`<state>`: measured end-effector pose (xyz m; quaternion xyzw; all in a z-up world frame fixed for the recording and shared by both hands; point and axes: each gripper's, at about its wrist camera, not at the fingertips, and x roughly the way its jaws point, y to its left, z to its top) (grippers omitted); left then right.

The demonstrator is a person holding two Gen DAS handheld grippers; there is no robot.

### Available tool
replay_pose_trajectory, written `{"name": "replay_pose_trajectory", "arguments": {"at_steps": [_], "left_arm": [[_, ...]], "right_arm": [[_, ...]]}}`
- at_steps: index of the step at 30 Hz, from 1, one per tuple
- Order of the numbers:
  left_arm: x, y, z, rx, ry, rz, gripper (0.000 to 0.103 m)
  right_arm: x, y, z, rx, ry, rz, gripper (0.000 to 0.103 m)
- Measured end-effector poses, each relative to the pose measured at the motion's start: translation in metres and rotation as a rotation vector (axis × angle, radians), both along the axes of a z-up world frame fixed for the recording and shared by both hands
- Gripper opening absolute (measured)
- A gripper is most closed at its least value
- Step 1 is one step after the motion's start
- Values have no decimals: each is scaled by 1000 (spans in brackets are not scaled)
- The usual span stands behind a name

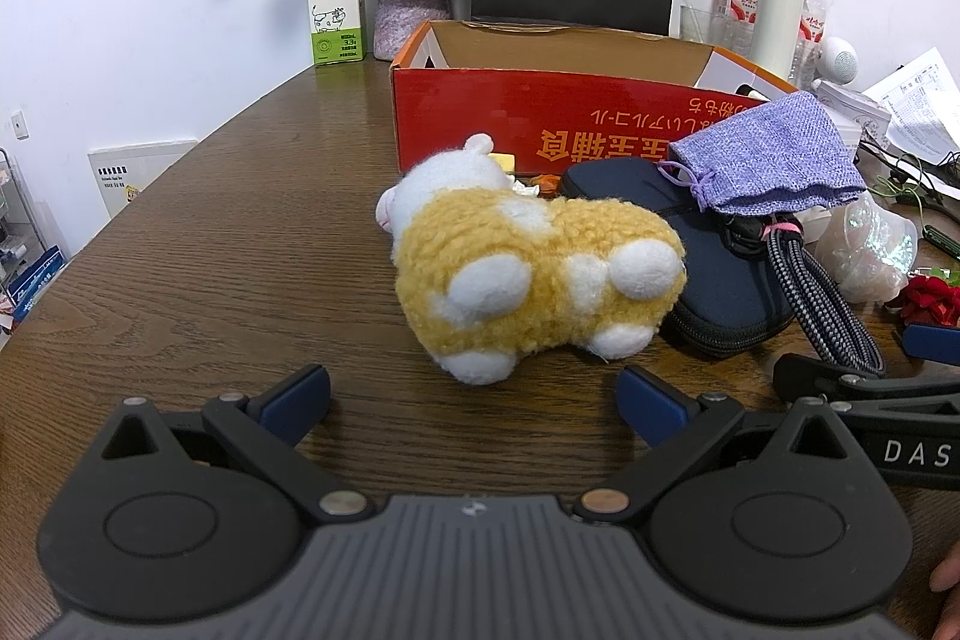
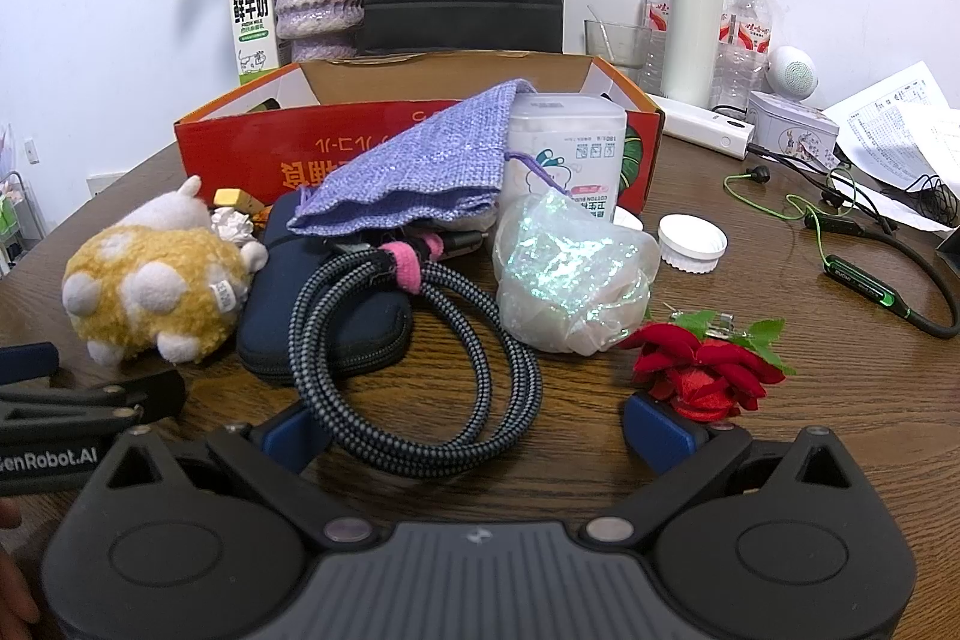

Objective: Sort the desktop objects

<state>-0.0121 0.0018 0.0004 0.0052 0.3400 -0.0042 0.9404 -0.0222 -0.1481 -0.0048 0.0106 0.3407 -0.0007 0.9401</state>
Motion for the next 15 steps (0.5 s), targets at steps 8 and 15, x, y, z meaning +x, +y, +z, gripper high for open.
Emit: {"name": "replay_pose_trajectory", "arguments": {"at_steps": [8,15], "left_arm": [[-1,1,-1,-1,-1,0,103],[-39,5,32,-37,-136,-124,103]], "right_arm": [[-3,0,1,-3,2,30,103],[-40,-21,16,41,-14,129,102]]}}
